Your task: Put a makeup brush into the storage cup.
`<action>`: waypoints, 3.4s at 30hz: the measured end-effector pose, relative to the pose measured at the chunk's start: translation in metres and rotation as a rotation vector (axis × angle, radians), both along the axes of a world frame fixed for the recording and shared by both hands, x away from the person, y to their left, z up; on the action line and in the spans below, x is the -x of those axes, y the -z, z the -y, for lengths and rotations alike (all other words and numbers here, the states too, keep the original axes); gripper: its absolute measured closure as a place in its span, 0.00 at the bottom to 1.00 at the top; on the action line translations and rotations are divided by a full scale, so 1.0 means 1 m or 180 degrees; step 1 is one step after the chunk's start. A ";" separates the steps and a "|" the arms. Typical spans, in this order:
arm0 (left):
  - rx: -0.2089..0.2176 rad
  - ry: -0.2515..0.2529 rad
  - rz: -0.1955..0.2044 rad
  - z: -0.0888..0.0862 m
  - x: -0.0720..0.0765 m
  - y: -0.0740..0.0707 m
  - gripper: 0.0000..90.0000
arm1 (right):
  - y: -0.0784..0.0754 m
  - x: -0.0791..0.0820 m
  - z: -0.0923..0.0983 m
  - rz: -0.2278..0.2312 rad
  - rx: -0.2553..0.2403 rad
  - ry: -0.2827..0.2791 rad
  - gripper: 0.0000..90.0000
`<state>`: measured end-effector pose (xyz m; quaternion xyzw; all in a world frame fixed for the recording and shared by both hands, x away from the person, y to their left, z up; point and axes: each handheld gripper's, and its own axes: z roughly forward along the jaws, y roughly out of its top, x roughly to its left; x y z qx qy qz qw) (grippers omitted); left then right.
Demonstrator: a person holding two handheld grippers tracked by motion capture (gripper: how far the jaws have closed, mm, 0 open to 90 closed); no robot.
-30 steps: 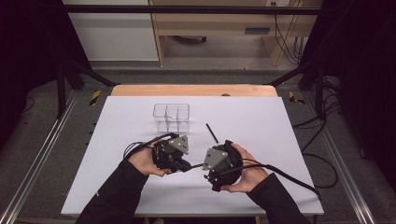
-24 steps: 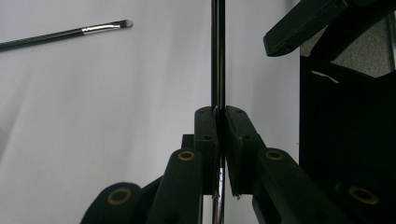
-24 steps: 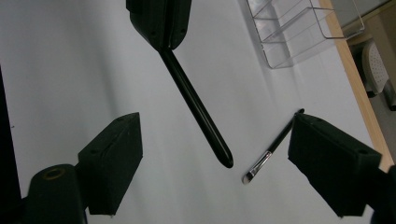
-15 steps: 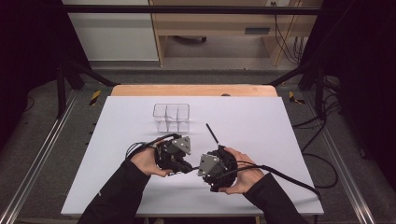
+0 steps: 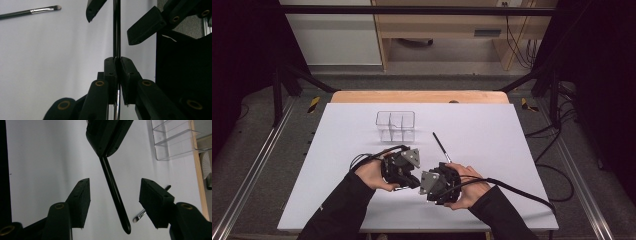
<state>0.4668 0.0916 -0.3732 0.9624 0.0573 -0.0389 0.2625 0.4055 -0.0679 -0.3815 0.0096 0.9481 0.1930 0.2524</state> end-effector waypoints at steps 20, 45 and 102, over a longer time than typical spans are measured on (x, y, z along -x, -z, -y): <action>-0.0057 0.0006 -0.0087 0.004 -0.001 0.004 0.93 | 0.005 0.005 -0.006 0.0064 0.0119 -0.0219 0.75; -0.0084 0.0055 -0.0123 0.004 0.001 0.005 0.93 | 0.012 0.005 -0.010 0.0064 0.0362 -0.0317 0.91; 0.0749 -0.0990 0.0657 -0.075 0.005 0.009 0.18 | 0.003 -0.013 0.031 -0.0202 -0.0252 0.0242 0.93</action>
